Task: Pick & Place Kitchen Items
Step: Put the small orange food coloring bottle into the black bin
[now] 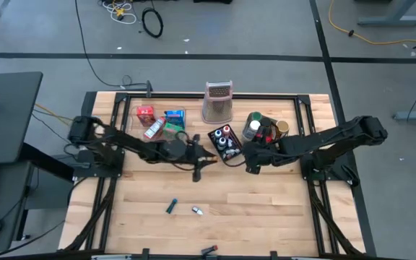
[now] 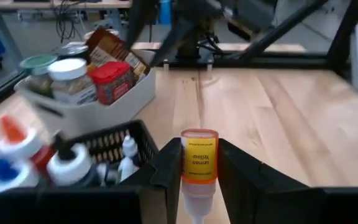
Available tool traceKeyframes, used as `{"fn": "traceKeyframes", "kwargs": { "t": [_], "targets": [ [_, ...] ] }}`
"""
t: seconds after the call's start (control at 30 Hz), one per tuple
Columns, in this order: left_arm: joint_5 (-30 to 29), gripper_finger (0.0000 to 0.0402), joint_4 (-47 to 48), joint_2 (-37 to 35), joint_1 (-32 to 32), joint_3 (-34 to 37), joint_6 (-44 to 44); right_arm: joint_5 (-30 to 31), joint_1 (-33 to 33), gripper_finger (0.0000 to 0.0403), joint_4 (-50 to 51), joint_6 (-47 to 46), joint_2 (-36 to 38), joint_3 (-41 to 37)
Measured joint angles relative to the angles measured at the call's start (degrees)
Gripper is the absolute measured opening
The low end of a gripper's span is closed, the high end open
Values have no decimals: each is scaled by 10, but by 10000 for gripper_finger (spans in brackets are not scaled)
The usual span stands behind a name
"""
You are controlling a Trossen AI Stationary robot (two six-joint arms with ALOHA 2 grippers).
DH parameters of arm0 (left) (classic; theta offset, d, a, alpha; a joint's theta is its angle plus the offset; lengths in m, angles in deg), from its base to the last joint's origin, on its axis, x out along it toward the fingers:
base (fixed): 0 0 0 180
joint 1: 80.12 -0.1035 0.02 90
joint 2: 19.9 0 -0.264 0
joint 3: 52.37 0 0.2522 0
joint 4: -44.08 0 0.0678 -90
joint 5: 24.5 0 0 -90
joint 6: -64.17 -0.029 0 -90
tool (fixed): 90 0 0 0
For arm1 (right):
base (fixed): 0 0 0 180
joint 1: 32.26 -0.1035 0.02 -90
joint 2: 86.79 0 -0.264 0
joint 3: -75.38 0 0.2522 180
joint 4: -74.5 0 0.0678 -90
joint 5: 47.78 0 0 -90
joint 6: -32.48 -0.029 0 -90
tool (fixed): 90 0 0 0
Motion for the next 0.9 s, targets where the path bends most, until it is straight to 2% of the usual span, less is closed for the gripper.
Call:
{"fn": "traceKeyframes", "kwargs": {
  "t": [0.13, 0.23, 0.37, 0.47, 0.63, 0.9],
  "targets": [
    [1, 98, 1, 74, -7, -74, -63, -2, 0, 149, -8, -18, 6, 0],
    [-2, 98, 9, 121, -15, -129, -69, -3, -1, 149, -9, -38, 6, 0],
    [-58, 98, 68, 167, -28, -191, -47, -5, -1, 149, -4, -73, 6, 0],
    [-98, 98, 123, 187, -38, -211, -26, -5, -1, 149, 8, -57, 6, 0],
    [-83, 99, 143, 213, -47, -214, -4, -5, -1, 149, 19, -44, 6, 0],
    [-95, 99, 132, 214, -41, -214, -8, -5, -1, 149, 14, -43, 6, 0]
  ]
}}
